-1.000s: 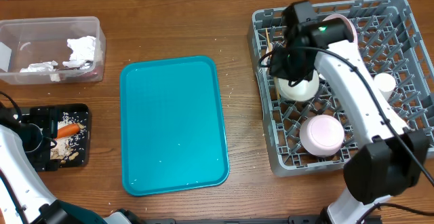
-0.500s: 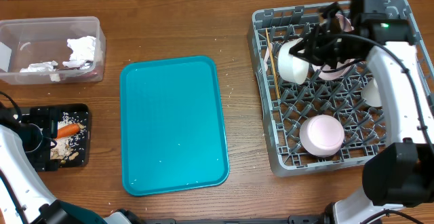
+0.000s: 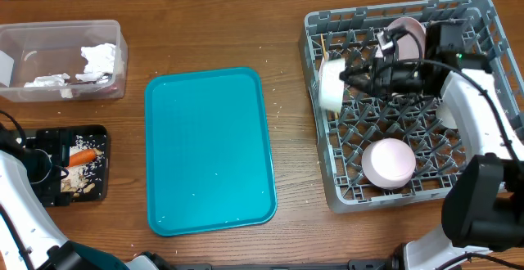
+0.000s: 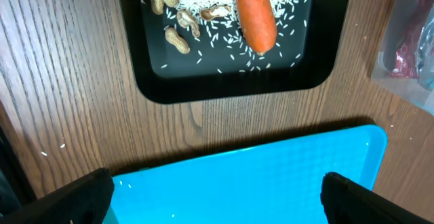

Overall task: Sort waste into correct bins and load items into the dishwasher rack
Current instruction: 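Open the right gripper, release the white bowl and move right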

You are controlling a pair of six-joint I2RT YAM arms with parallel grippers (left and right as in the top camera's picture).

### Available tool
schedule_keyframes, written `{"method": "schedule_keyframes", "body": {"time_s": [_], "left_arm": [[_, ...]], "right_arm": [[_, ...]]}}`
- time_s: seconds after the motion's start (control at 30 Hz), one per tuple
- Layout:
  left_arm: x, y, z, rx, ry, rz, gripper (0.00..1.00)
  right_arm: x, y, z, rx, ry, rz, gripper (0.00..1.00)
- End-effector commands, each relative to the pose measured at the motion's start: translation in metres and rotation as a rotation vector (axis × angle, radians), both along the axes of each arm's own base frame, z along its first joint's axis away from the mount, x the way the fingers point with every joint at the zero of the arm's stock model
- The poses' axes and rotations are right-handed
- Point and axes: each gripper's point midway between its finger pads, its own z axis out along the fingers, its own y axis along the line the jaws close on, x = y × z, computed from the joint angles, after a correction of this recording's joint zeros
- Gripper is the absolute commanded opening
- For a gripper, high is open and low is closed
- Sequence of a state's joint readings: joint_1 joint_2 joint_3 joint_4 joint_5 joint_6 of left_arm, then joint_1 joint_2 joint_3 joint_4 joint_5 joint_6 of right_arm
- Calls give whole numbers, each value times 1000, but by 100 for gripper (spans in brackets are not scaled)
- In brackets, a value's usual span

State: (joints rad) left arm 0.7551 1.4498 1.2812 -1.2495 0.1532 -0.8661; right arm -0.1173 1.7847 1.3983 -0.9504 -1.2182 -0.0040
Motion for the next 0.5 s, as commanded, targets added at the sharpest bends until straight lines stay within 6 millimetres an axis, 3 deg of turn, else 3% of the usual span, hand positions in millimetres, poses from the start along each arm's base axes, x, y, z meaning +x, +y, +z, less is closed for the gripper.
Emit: {"method": "schedule_keyframes", "body": {"time_s": [0.0,0.17,0.27,0.47], "left_arm": [[-3,1,-2,-1,13,22,100],[-3,1,-2,-1,13,22,100],[-3,1,-2,-1,13,22,100],[-3,1,-2,-1,13,22,100]], "right_arm": [[-10,4,16,109,-41,32,4],[-8,0,10,76,-37,16,4],[-1,-18,-7,-15,36,-65,4],[-2,-29,-12,-31,70,-98,4]]}}
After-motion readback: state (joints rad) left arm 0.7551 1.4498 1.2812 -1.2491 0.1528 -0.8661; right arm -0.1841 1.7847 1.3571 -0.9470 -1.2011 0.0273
